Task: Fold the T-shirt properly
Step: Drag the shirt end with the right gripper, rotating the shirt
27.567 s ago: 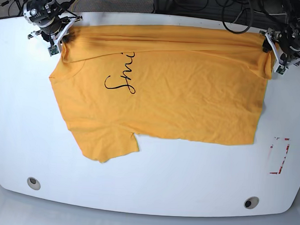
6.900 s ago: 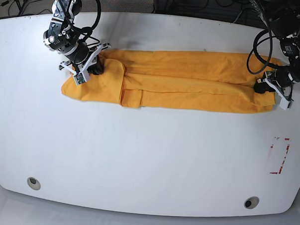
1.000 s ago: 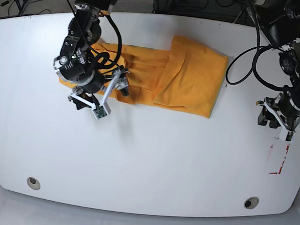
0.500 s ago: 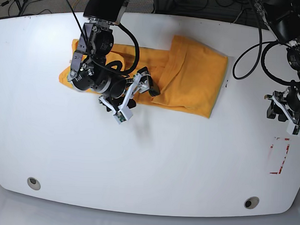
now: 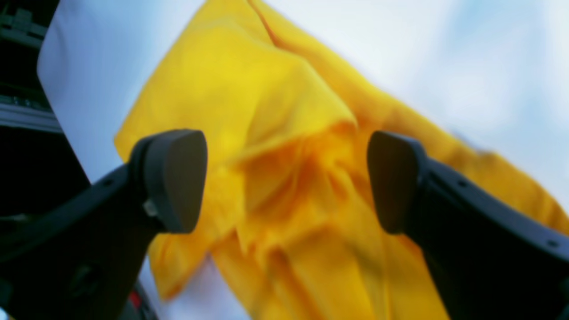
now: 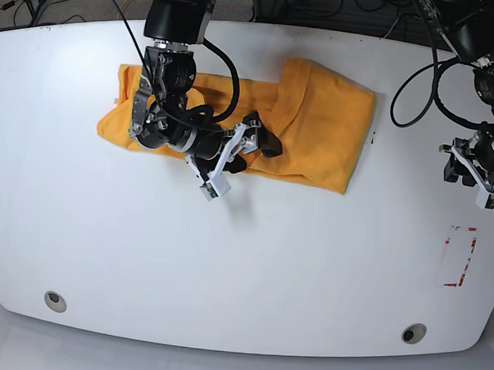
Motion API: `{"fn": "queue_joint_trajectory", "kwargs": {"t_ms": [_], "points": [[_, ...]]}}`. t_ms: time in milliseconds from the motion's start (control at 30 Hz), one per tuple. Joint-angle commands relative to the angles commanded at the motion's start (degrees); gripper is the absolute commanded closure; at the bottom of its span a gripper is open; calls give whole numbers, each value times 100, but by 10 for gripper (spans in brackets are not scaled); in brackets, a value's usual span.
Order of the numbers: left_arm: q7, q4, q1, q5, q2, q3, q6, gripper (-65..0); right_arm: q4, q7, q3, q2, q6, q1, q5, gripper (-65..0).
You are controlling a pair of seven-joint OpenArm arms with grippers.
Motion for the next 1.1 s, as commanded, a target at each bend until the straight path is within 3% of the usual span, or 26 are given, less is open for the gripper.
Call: {"fn": "queue_joint_trajectory", "kwargs": {"t_ms": [167, 233, 300, 433, 533, 733, 1100], "points": [[0, 0, 0, 0, 0, 0, 0, -253, -229, 62, 0, 0, 0, 158, -211, -531], [0, 0, 0, 0, 0, 0, 0, -253, -325, 79, 0, 0, 0, 167, -264, -485], [0, 0, 0, 0, 0, 0, 0, -253, -378, 105, 0, 0, 0, 176, -290, -411], [0, 0, 0, 0, -9, 0, 0, -253, -387, 237, 0, 0, 0, 176, -290, -136], [0, 0, 9, 0, -9, 0, 0, -253, -387, 237, 0, 0, 0, 176, -290, 0], [0, 0, 88, 0, -9, 0, 0, -253, -26, 193, 0, 0, 0, 141, -237, -13], [0, 0, 273, 0, -26, 9, 0, -253, 923, -387, 0, 0, 0, 334, -237, -14]]}}
